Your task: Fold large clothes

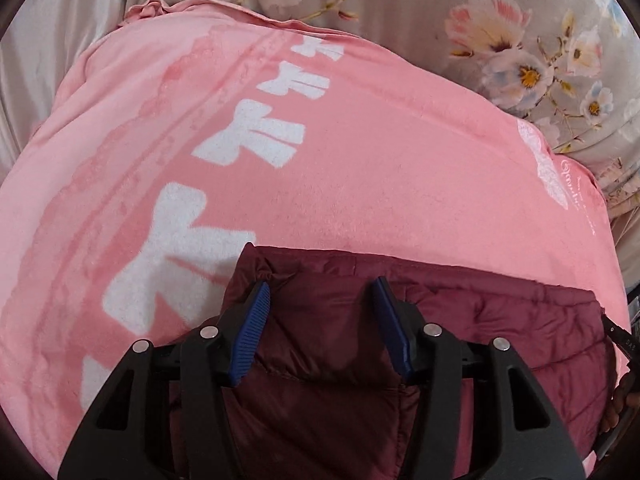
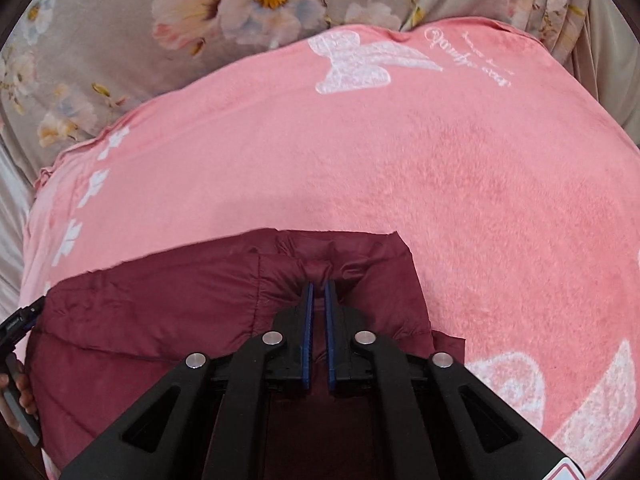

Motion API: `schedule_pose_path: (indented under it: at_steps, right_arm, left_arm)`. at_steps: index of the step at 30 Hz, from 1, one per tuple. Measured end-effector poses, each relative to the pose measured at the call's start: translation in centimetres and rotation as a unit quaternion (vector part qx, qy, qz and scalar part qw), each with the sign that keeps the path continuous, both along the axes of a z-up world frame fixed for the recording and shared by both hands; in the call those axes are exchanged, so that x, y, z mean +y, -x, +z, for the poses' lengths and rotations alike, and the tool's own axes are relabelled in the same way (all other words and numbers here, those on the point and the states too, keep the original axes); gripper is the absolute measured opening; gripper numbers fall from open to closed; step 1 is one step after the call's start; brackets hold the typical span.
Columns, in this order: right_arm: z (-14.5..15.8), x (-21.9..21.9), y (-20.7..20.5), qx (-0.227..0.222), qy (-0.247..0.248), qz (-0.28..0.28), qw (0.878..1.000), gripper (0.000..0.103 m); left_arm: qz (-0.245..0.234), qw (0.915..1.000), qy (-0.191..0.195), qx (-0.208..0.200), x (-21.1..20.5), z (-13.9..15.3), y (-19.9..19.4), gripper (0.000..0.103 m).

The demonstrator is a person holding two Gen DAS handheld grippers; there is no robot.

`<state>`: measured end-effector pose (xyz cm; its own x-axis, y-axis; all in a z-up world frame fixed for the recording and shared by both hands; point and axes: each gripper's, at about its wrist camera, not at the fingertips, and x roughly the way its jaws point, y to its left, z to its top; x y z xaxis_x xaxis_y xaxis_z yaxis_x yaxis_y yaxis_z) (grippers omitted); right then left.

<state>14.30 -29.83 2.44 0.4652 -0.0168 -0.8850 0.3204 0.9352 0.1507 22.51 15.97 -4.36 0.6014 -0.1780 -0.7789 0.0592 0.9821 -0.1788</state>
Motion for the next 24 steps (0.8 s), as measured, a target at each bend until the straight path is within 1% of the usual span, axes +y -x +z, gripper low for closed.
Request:
schedule_pose_path:
  at_steps: [2,5,8,10,12,13,14,15,16,17,18,19,20,21,22,23,24]
  right_arm:
    - [-0.8,-0.5,0.2,-0.004,-0.016,-0.007,1.000,0.000]
    - [-1.5,-1.4,0.6,-0.018,-0.039,-0.015,0.999,0.000]
    - [-1.7,-1.3,0.9,-0.025,-0.037,-0.014,0.999,0.000]
    - [-1.6,-1.2,0.7,-0.023,-0.032,-0.013,0.999,0.000]
    - [-0.7,-0.8,0.7,-0.014,-0.011,-0.021,1.000,0.000]
    - [0.9,0.0,1.3,-0.023,-0.008,-0.023,0.999,0.006]
    - [2.3,0.8,2.0,-0.041,-0.017,-0.009,0.999,0.006]
    - [4.2,2.6,2.8,-0.058,-0.022,0.018,0.998,0.006]
    - [5.2,4.0,3.3,-0.062,-0.020,0.035,0.997,0.006]
    - [6.1,5.9,3.9,-0.062,-0.022,0.060,0.996,0.006]
    - [6.4,7.3,4.2,-0.060,-0.028,0.080,0.995,0.006]
    - [6.5,9.5,4.7,-0.051,-0.039,0.106,0.992,0.006]
    - [6.3,11.0,5.0,-0.042,-0.047,0.120,0.991,0.006]
    - [5.7,12.9,5.5,-0.029,-0.061,0.139,0.988,0.006]
    - [5.2,14.3,5.8,-0.018,-0.070,0.150,0.986,0.006]
    - [4.7,15.4,6.1,-0.009,-0.075,0.159,0.984,0.006]
    - [4.2,16.3,6.3,-0.003,-0.075,0.166,0.983,0.006]
  left_arm:
    - [0.002,1.0000,-0.007,-0.004,-0.2,-0.8,-0.1,0.054]
    - [0.005,0.9999,-0.004,-0.012,-0.1,-1.6,0.2,0.054]
    - [0.007,0.9995,-0.015,-0.027,-0.4,-2.0,0.6,0.055]
    - [0.009,0.9995,-0.009,-0.028,-0.2,-2.2,0.4,0.055]
    - [0.010,0.9996,-0.001,-0.027,0.1,-2.2,0.2,0.056]
    - [0.010,0.9996,0.003,-0.027,0.2,-2.1,0.1,0.056]
    - [0.013,0.9995,0.009,-0.026,0.6,-1.9,0.2,0.055]
    - [0.024,0.9991,0.022,-0.027,1.3,-1.0,1.0,0.056]
    - [0.033,0.9985,0.034,-0.028,2.0,-0.2,1.8,0.055]
    - [0.042,0.9976,0.047,-0.028,2.9,0.6,2.8,0.059]
    - [0.048,0.9967,0.059,-0.027,3.7,1.5,4.0,0.072]
    - [0.055,0.9954,0.075,-0.022,4.9,2.3,5.6,0.079]
    - [0.062,0.9939,0.090,-0.016,5.9,2.6,6.9,0.090]
    - [0.074,0.9914,0.108,-0.002,7.4,2.5,8.3,0.093]
    - [0.081,0.9893,0.120,0.015,8.3,2.0,9.1,0.093]
    - [0.083,0.9856,0.142,0.040,9.3,1.1,9.8,0.093]
    - [0.084,0.9794,0.171,0.067,10.2,0.0,10.5,0.093]
